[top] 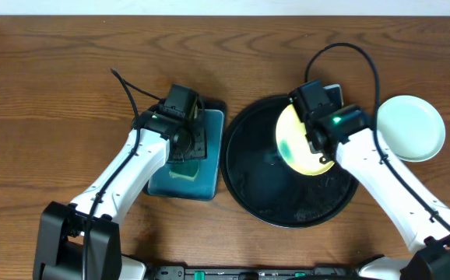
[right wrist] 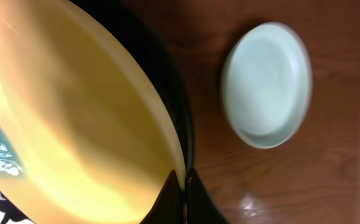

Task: Clean dirty plates on tray and stack at the side
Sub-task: 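Lift the yellow plate off the black tray with the right gripper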

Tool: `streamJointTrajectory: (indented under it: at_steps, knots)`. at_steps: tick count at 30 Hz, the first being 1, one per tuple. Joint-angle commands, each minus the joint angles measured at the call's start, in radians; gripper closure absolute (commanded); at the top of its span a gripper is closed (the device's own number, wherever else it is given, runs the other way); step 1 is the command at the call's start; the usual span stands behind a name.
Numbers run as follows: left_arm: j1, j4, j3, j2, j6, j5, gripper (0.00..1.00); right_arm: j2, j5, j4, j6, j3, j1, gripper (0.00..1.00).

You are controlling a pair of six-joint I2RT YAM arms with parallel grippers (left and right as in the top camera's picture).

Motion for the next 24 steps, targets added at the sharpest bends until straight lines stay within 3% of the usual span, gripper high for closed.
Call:
streamJointTrajectory:
  at_steps: [1, 17, 24]
  knots:
    - [-0.003, -0.018, -0.031, 0.006, -0.005, 0.009, 0.48, -0.035, 0.188, 0.003, 0.058, 0.002, 0.055, 0.99]
    - [-0.003, 0.124, -0.23, 0.006, -0.005, 0.05, 0.48, -0.042, 0.575, 0.056, 0.078, 0.003, 0.166, 0.99]
    - [-0.003, 0.155, -0.245, 0.006, -0.005, 0.05, 0.48, -0.042, 0.637, 0.064, 0.078, 0.003, 0.188, 0.99]
